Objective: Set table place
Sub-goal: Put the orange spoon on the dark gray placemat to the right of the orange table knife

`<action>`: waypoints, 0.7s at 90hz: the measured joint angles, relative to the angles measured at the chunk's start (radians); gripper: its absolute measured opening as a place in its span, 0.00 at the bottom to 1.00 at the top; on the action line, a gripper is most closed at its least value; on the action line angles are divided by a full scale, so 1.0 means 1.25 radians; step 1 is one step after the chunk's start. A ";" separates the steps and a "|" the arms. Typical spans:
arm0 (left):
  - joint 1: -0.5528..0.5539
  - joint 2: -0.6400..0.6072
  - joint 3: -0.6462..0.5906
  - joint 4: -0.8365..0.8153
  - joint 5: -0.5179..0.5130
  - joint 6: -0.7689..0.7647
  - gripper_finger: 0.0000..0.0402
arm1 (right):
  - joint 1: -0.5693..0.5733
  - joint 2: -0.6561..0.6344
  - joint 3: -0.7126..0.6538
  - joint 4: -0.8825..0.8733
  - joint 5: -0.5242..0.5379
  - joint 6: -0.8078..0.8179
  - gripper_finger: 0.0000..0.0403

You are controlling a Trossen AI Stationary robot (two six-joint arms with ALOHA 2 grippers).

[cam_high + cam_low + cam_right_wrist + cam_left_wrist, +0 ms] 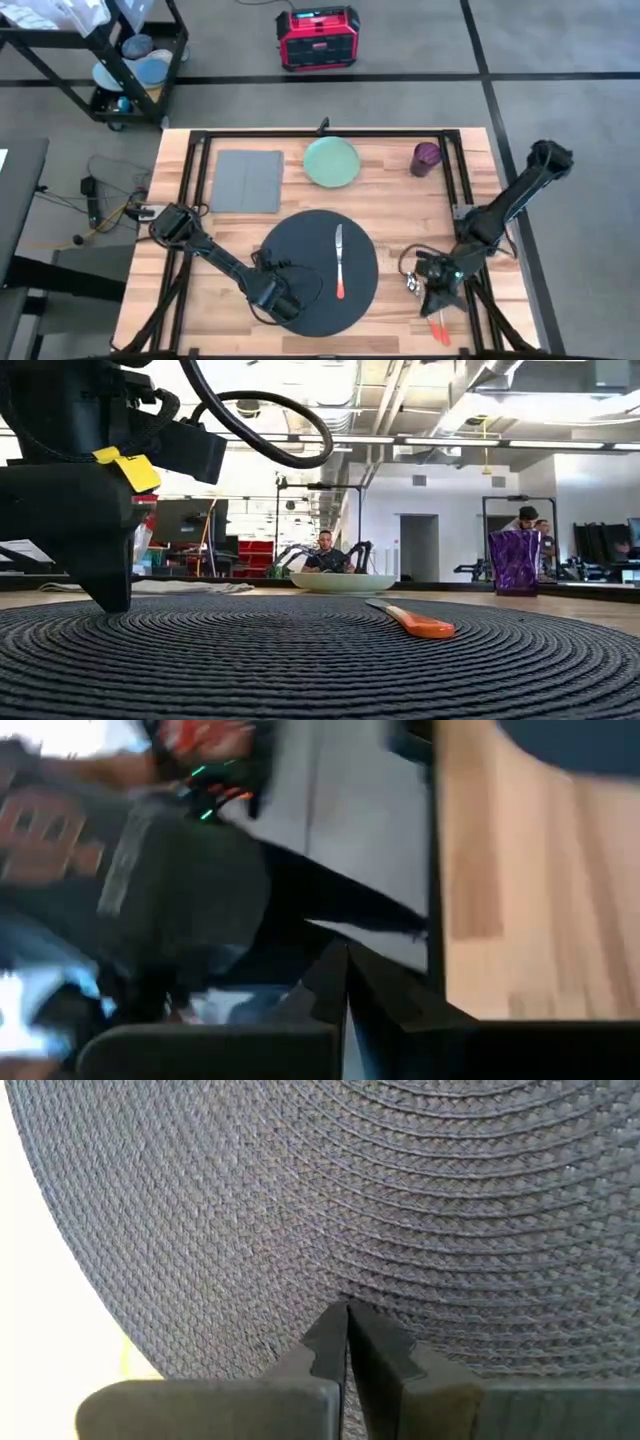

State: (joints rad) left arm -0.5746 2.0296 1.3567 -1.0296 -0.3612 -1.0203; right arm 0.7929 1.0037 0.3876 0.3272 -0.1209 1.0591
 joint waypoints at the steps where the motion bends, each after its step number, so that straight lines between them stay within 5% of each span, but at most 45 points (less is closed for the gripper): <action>1: 0.001 0.000 0.000 0.000 0.000 -0.006 0.00 | 0.000 0.003 0.001 0.004 0.008 0.000 0.00; 15: 0.004 0.000 0.002 0.003 0.001 -0.087 0.00 | 0.002 0.050 0.027 -0.164 0.087 0.246 0.00; 37: 0.004 0.000 0.002 0.017 -0.001 -0.074 0.00 | 0.114 0.117 0.092 -0.504 0.132 0.389 0.00; 63: 0.008 0.000 0.003 0.020 0.000 -0.028 0.00 | 0.118 0.211 0.105 -0.439 0.086 0.436 0.01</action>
State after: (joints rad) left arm -0.5648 2.0293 1.3602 -1.0051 -0.3611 -1.0551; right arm 0.9402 1.2678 0.5190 -0.2217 -0.0132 1.6035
